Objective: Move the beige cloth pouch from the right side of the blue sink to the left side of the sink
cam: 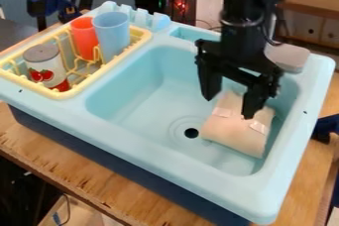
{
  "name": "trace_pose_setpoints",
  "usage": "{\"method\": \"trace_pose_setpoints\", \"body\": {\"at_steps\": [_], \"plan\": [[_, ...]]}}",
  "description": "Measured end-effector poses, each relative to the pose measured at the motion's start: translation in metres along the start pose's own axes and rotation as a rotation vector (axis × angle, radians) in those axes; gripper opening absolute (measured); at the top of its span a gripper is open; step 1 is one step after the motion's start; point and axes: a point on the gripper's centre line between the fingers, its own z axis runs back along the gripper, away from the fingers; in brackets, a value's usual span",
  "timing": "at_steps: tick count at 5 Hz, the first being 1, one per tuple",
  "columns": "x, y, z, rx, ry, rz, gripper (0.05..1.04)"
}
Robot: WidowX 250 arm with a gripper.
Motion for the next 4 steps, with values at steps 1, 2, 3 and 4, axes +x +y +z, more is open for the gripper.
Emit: {"method": "trace_pose_setpoints", "body": {"at_steps": [1, 2, 3, 4], "plan": [[0.006, -0.008, -0.017, 0.006, 0.022, -0.026, 1.0], [0.01, -0.009, -0.023, 0.009, 0.009, -0.008, 1.0], [0.012, -0.008, -0.027, 0.023, 0.002, -0.01, 1.0], [0.011, -0.009, -0.033, 0.014, 0.008, -0.003, 1.0]]}}
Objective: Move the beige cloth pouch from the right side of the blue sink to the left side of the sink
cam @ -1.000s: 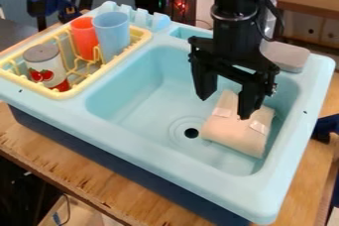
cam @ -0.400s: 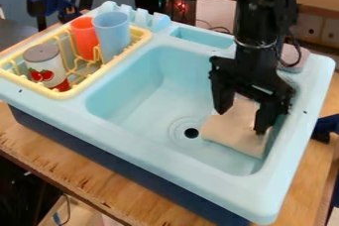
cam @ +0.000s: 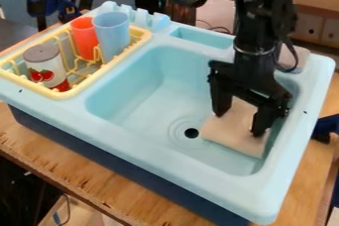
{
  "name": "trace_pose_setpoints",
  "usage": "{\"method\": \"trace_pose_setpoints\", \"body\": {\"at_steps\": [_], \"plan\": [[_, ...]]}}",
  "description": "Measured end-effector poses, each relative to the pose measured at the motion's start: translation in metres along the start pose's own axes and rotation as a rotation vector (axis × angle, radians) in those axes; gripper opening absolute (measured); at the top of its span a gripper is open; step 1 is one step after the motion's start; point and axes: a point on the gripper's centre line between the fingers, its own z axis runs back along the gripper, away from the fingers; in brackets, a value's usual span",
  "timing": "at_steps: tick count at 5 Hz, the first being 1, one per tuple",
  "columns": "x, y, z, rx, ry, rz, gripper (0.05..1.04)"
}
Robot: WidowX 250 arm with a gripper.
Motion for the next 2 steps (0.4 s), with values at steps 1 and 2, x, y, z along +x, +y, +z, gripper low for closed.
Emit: {"method": "trace_pose_setpoints", "body": {"at_steps": [1, 2], "plan": [[-0.0048, -0.0025, -0.0063, -0.06, -0.018, -0.012, 1.0], [-0.0135, 0.0074, -0.0066, 0.001, 0.028, 0.005, 1.0]]}}
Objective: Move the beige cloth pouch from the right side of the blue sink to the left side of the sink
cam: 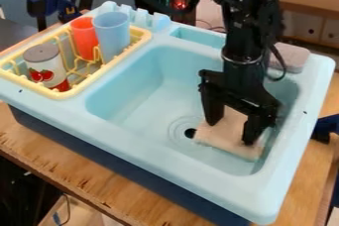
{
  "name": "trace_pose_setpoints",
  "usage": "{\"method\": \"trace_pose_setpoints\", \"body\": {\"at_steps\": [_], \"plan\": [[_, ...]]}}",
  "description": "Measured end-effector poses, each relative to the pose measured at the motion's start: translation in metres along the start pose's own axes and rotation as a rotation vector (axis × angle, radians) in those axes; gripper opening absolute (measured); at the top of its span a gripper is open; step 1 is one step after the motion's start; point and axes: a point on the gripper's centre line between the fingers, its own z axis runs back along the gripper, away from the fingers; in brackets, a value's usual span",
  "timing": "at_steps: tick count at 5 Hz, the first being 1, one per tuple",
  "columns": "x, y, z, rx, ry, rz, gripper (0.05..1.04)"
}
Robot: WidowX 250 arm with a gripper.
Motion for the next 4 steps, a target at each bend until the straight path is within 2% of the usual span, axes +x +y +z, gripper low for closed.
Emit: {"method": "trace_pose_setpoints", "body": {"at_steps": [1, 2, 3, 4], "plan": [[-0.006, 0.009, 0.002, 0.046, 0.043, 0.017, 1.0], [-0.001, 0.027, 0.002, 0.104, 0.062, 0.043, 1.0], [0.001, 0.05, 0.002, 0.16, 0.088, 0.08, 1.0], [-0.006, 0.074, 0.004, 0.196, 0.131, 0.142, 1.0]]}}
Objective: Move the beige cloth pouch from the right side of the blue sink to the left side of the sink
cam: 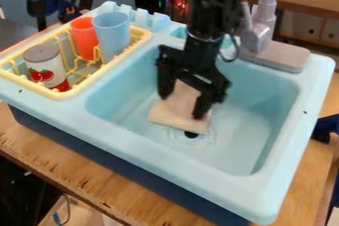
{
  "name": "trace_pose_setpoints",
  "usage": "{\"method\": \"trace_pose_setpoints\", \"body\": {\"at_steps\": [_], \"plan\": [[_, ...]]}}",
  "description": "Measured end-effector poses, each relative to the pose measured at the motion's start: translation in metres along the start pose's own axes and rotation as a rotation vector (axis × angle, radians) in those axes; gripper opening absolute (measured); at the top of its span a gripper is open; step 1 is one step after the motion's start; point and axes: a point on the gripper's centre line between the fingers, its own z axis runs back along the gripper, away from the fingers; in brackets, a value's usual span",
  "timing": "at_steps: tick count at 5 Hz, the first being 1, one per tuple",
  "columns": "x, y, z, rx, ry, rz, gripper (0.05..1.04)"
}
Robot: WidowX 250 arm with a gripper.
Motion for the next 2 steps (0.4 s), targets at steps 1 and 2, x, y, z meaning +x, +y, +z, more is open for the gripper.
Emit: {"method": "trace_pose_setpoints", "body": {"at_steps": [1, 2], "plan": [[-0.01, 0.011, 0.002, 0.002, 0.08, -0.023, 1.0], [-0.01, 0.012, 0.017, -0.027, 0.045, -0.053, 1.0]]}}
